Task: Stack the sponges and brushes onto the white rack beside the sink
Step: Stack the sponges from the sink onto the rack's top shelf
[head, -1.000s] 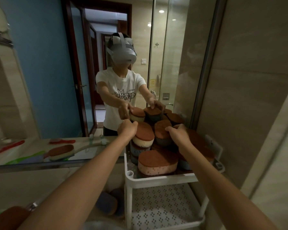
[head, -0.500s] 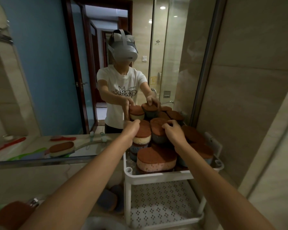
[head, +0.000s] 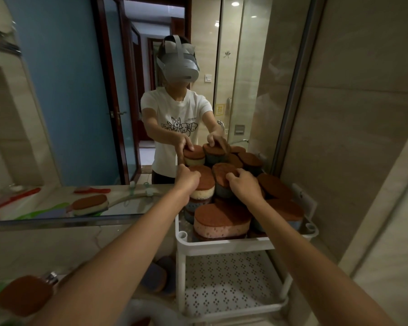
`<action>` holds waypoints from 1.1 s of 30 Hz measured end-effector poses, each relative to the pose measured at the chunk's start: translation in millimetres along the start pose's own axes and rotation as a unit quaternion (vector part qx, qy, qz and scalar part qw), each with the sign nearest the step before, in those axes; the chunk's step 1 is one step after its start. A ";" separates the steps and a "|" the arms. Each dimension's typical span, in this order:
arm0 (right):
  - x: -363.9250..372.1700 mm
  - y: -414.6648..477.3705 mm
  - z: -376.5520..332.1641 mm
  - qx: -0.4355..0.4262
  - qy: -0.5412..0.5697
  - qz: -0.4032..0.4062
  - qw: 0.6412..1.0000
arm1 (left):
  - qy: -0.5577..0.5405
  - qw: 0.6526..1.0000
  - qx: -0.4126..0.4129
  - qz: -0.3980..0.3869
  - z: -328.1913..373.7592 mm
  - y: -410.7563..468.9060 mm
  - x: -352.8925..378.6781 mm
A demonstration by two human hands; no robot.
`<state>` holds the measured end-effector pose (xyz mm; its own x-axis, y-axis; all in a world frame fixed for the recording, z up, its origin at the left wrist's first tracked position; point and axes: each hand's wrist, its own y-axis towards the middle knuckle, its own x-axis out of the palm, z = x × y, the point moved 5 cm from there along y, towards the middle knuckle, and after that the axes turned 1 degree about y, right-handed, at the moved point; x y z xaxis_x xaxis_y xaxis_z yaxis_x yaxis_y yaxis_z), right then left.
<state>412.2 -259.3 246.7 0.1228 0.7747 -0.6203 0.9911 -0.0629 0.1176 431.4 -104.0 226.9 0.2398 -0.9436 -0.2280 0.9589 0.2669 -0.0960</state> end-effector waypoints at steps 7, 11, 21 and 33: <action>6.3 -1.5 -3.7 -0.102 -0.112 0.001 0.988 | 0.018 0.999 0.034 -0.005 3.1 -6.5 -2.2; 5.1 -1.0 -8.5 -0.107 -0.210 -0.011 0.972 | 0.039 0.998 0.044 -0.014 4.1 -8.5 -1.9; 4.5 -17.5 -33.2 -0.136 -0.377 -0.012 0.916 | 0.129 0.990 0.051 -0.024 17.1 -19.9 -2.8; 0.5 -84.0 -71.6 -0.249 -0.147 0.078 0.954 | 0.133 0.979 0.110 0.107 30.3 -69.5 -71.5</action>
<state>325.3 -208.5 292.0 0.3482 0.5657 -0.7475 0.8208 0.2012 0.5347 352.2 -61.0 279.3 0.4187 -0.7786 -0.4674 0.9076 0.3764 0.1860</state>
